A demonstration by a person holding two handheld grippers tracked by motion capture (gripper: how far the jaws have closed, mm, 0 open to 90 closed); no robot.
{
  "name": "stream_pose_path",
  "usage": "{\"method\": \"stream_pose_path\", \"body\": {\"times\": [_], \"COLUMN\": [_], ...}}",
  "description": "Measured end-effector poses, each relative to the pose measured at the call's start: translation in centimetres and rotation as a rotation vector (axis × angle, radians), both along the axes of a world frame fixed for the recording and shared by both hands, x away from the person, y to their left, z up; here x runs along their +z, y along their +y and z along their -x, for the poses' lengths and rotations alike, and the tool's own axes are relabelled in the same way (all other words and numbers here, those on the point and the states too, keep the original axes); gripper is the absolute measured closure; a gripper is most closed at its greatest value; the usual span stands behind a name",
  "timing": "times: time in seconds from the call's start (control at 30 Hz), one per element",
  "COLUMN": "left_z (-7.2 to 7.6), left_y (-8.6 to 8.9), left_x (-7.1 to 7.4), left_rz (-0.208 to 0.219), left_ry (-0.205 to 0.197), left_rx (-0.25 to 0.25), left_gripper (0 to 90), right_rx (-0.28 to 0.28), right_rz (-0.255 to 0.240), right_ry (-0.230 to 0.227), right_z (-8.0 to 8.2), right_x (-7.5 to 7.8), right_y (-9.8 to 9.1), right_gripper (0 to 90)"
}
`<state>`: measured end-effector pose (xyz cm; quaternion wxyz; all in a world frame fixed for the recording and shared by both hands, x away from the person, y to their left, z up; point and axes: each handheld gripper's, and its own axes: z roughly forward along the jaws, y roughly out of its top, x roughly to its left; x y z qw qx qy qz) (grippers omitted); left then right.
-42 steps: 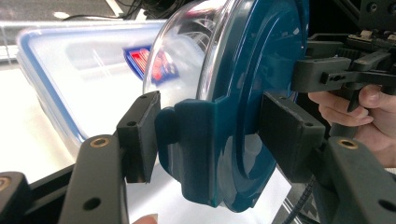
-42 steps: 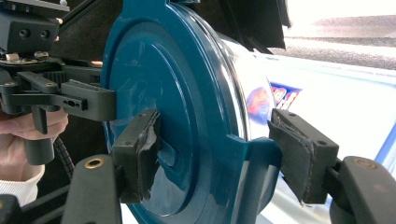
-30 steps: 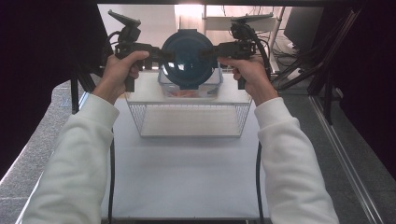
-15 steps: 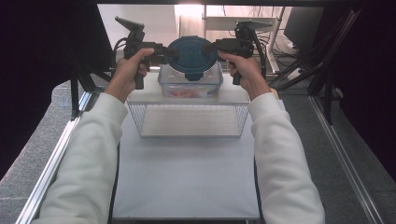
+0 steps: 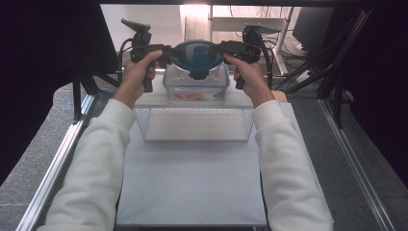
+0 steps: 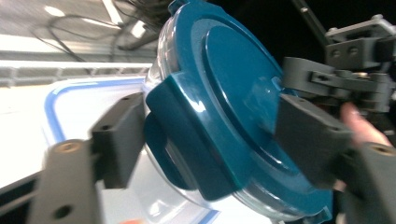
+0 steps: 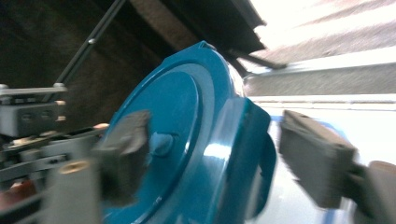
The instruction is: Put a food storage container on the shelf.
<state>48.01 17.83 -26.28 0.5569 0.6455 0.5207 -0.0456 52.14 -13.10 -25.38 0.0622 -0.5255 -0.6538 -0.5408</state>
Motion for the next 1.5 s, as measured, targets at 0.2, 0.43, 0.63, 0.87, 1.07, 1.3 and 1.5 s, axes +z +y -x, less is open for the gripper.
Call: {"method": "stream_pose_path", "body": {"times": [0.2,0.43,0.63,0.87,1.07,1.3,1.5], "left_z": [2.4,6.0,10.1,15.8,19.8,22.9,23.8], "left_y": [0.8,1.6,2.1,2.4,3.3,4.0,3.2], "left_x": [1.1,1.0,0.1,-2.5,-6.8,-14.7,-19.3], "left_rz": [-0.034,-0.093,-0.165,-0.208,-0.250,-0.298,-0.392], "left_ry": [-0.085,-0.136,-0.195,-0.239,-0.255,-0.174,-0.104], "left_rx": [0.014,0.023,0.006,-0.014,-0.032,-0.006,-0.055], "left_gripper": [11.3,10.5,10.7,11.2,11.6,13.9,14.0], "right_rx": [0.029,0.084,0.107,0.120,0.123,0.125,0.120], "right_rz": [0.058,0.138,0.184,0.259,0.289,0.345,0.383], "right_ry": [-0.130,-0.231,-0.270,-0.380,-0.416,-0.390,-0.335], "right_z": [2.0,5.6,9.6,14.8,18.7,21.5,23.0], "right_x": [1.2,1.9,0.9,-0.9,-4.7,-10.6,-16.0], "right_y": [-1.2,-2.1,-3.9,-6.3,-7.8,-9.2,-10.9], "right_gripper": [14.9,14.4,14.5,17.3,18.1,19.1,19.9]}}
